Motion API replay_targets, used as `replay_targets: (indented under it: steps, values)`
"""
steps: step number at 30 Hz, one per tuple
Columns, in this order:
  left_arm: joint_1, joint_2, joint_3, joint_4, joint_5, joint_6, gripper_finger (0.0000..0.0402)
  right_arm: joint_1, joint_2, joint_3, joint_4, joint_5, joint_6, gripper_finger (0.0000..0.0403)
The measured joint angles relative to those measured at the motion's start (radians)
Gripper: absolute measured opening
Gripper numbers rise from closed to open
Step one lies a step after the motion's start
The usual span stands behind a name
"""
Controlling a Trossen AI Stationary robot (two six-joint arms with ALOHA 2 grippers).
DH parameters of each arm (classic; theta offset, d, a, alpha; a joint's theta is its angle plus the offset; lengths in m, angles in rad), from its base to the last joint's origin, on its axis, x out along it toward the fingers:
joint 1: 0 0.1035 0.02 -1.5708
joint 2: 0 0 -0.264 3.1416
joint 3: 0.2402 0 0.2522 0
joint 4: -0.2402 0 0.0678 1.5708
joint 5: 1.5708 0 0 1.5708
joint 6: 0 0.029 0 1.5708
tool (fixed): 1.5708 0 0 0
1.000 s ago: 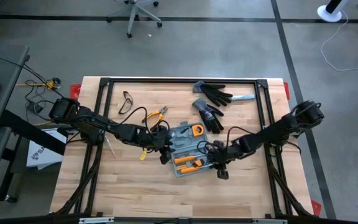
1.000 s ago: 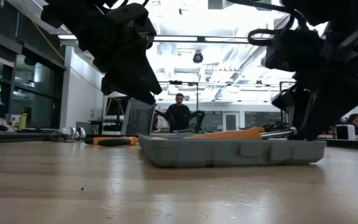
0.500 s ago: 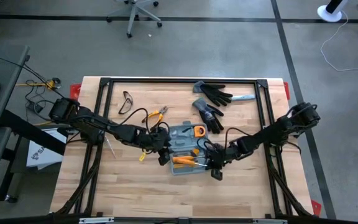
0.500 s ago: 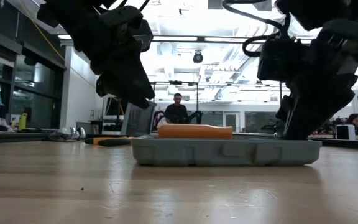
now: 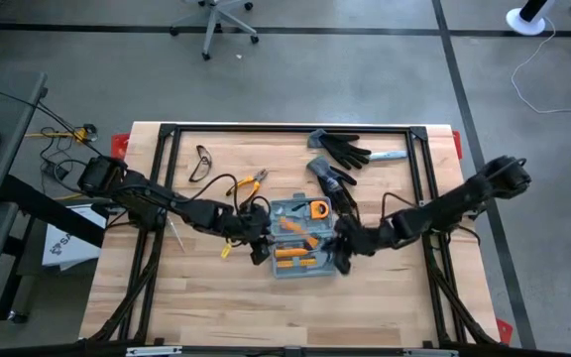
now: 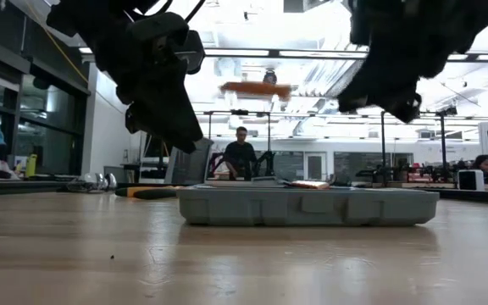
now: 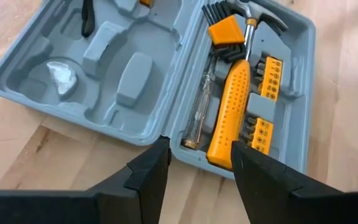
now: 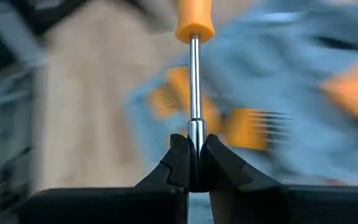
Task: Prefit tool cases
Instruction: Remove the yellow screwdriver handle from the gray toolbox, then remove the yellow screwdriver bits from the gray toolbox
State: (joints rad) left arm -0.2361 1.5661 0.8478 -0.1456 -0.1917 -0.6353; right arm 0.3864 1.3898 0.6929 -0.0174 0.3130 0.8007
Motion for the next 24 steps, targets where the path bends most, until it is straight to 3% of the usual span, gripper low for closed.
replay_targets:
  steps: [5, 10, 17, 24]
  values:
    - [-0.009, 0.0, 0.0, 0.0, -0.002, -0.008, 0.0165, -0.05, -0.077, 0.0, -0.321, 0.147, 0.215, 0.002]
    - [-0.009, 0.0, 0.0, 0.0, -0.011, -0.008, 0.0165, -0.092, -0.088, -0.007, -0.598, 0.188, 0.389, 0.002]
    - [-0.009, 0.0, 0.0, -0.02, -0.027, -0.02, 0.0165, -0.106, -0.081, -0.103, -0.543, 0.12, 0.508, 0.0027]
    - [-0.009, 0.0, 0.0, -0.019, -0.028, -0.034, 0.0165, -0.063, -0.082, -0.14, -0.506, 0.116, 0.662, 0.0129]
